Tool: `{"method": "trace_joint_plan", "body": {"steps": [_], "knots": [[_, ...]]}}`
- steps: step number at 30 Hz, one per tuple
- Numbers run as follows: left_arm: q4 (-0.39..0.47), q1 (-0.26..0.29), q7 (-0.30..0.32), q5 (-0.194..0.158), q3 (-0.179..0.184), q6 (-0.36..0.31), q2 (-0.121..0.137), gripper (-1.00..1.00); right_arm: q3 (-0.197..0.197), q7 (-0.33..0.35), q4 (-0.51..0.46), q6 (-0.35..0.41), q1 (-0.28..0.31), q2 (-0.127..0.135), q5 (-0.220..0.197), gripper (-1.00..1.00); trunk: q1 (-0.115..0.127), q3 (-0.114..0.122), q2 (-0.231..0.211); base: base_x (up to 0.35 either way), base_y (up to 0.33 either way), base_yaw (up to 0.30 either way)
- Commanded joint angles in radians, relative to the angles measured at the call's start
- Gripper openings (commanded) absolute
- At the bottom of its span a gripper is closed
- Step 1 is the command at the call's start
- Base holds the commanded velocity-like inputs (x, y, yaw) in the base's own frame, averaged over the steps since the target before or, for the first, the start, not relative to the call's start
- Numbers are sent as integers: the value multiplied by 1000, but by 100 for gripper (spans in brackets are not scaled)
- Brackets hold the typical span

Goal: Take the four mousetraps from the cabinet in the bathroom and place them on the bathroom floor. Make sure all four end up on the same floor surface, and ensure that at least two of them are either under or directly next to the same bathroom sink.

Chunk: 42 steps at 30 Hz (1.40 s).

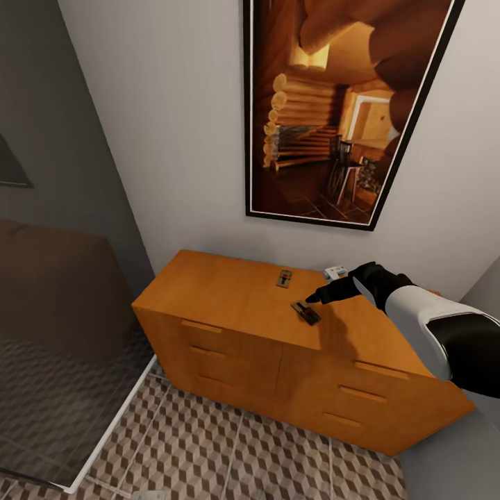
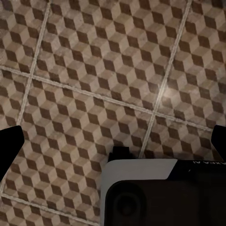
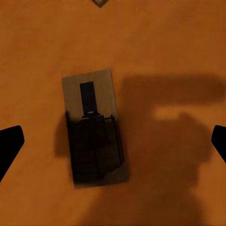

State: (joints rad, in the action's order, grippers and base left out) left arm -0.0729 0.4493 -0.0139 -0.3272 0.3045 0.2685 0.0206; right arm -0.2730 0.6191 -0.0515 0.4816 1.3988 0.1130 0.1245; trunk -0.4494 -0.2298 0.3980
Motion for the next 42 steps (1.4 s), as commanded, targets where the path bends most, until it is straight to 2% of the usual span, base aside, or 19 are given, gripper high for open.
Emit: {"method": "trace_joint_plan", "body": {"steps": [1, 12, 32, 42], "knots": [[-4, 2, -1, -4, 8, 6, -1, 100, 1, 7, -2, 3, 0, 0, 11, 100, -1, -2, 2, 7, 3, 0], [-4, 2, -1, -4, 9, 6, -1, 100, 1, 7, -2, 3, 0, 0, 11, 100, -1, -3, 2, 2, 1, 0], [-4, 2, -1, -4, 8, 6, -1, 100, 1, 6, -1, 3, 1, 2, 11, 100, -1, -28, 2, 0, 0, 0], [-4, 2, -1, -5, 8, 6, -1, 100, 1, 6, 0, 3, 0, 1, 11, 100, -1, -32, 2, 0, 0, 0]]}}
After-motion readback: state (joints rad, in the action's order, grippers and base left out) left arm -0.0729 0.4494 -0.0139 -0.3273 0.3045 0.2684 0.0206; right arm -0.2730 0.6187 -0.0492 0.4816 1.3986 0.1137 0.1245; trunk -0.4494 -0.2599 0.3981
